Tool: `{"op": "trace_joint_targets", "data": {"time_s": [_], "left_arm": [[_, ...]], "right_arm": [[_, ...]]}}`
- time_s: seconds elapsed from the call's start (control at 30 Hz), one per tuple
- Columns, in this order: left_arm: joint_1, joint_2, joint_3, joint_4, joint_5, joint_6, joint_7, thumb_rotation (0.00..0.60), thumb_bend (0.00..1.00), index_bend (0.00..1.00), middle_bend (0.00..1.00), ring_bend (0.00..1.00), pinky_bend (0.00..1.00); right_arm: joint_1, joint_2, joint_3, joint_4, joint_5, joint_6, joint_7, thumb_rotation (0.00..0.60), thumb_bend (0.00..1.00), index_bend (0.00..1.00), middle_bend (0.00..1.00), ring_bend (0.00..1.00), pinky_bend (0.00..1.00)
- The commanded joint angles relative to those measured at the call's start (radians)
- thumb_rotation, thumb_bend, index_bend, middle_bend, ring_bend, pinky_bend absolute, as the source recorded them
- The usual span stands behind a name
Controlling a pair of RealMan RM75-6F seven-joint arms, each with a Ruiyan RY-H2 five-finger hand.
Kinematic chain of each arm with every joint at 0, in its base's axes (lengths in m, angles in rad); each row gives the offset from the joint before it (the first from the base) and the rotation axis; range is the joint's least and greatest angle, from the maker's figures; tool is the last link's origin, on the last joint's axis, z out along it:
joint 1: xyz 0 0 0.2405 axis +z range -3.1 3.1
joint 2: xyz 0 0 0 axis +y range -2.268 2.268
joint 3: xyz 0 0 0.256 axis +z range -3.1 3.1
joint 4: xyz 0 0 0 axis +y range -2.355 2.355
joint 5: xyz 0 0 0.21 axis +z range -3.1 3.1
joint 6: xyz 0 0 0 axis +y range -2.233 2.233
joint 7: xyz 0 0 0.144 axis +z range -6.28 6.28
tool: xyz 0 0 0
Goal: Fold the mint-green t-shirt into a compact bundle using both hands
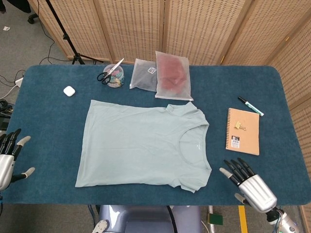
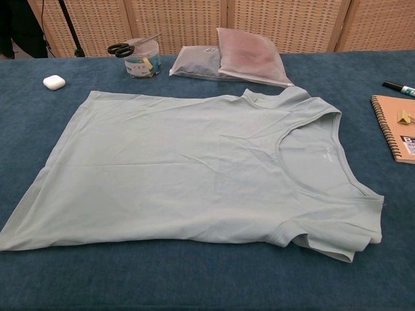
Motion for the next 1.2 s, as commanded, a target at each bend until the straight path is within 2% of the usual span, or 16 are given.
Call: {"op": "trace_joint_targets", "data": {"time_s": [0.03,0.5,0.83,1.07,1.2], "left_arm": [[0.001,-0.001,0.0,0.0,0.0,0.002,0.001,0.6,0.0,0.0,0.0,0.0,0.0],[0.001,-0.001,-0.006,0.003,-0.013,-0.003,-0.003,0.6,0.0,0.0,0.0,0.0,0.0],[-0.004,-0.001,-0.009,0.003,-0.025,-0.018,0.002,0.6,0.0,0.0,0.0,0.0,0.0],[-0.006,0.0,-0.012,0.002,-0.034,-0.024,0.001,0.6,0.0,0.0,0.0,0.0,0.0],[-0.007,-0.002,-0.012,0.002,-0.035,-0.027,0.005,0.6,0.0,0.0,0.0,0.0,0.0]], "right_arm": [[0.033,-0.047,-0.029,0.045,-0.053,-0.023,-0.015,0.6,0.0,0.16,0.0,0.0,0.0],[0.116,-0.195,-0.024,0.155,-0.126,-0.054,-0.104,0.6,0.0,0.25,0.0,0.0,0.0],[0.153,-0.283,-0.017,0.216,-0.113,-0.095,-0.18,0.6,0.01,0.28,0.0,0.0,0.0],[0.179,-0.324,-0.017,0.235,-0.098,-0.122,-0.215,0.6,0.09,0.32,0.0,0.0,0.0],[0.189,-0.349,-0.02,0.258,-0.092,-0.12,-0.218,0.6,0.19,0.35,0.0,0.0,0.0]]}}
